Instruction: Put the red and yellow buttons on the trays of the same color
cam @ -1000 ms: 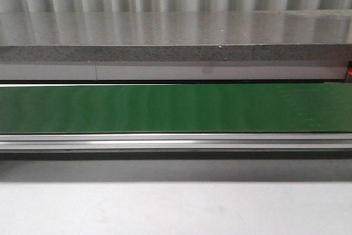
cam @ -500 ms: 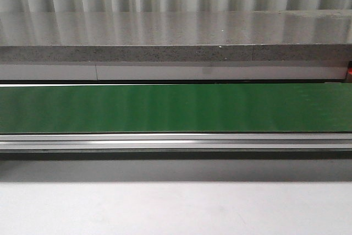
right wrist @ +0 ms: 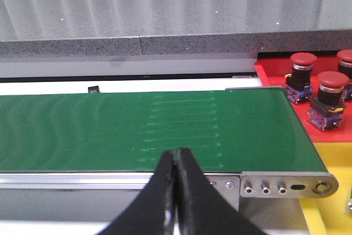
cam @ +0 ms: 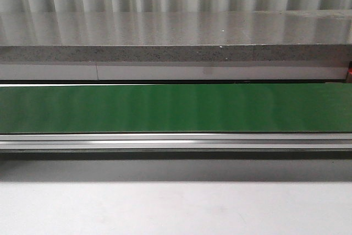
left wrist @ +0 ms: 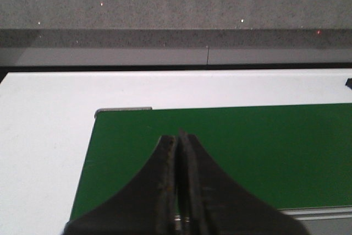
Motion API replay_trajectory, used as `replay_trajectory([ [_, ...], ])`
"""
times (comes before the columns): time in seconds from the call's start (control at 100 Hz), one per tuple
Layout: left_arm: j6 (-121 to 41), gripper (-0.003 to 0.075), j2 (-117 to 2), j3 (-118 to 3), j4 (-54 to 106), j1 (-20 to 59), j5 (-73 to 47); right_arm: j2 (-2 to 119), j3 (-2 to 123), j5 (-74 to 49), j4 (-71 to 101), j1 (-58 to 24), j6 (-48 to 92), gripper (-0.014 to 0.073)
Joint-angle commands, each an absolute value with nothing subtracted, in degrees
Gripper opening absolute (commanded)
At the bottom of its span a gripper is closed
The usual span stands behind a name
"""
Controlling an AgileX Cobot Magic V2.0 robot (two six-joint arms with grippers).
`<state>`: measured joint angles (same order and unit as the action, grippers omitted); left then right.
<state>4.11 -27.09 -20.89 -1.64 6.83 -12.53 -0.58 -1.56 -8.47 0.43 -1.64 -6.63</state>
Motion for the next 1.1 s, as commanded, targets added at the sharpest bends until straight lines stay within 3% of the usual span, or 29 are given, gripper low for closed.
replay_trajectory([
  [0.0,9.1,-0.0020,-23.9,-17.7,-5.6,8.1,-2.2,-1.5,-1.6,-3.7,0.5,-1.7,-6.1,-0.0067],
  [0.46,10.0,-0.0020,-3.7,2.2,-6.3,7.7,2.6,-1.5,-1.6,-3.7,0.5,-1.7,-6.1,-0.0067],
  [1.09,10.0,-0.0020,1.9,2.4,-6.3,2.4,0.8,-1.5,-1.6,-3.7,0.5,-1.7,-6.1,-0.0067],
])
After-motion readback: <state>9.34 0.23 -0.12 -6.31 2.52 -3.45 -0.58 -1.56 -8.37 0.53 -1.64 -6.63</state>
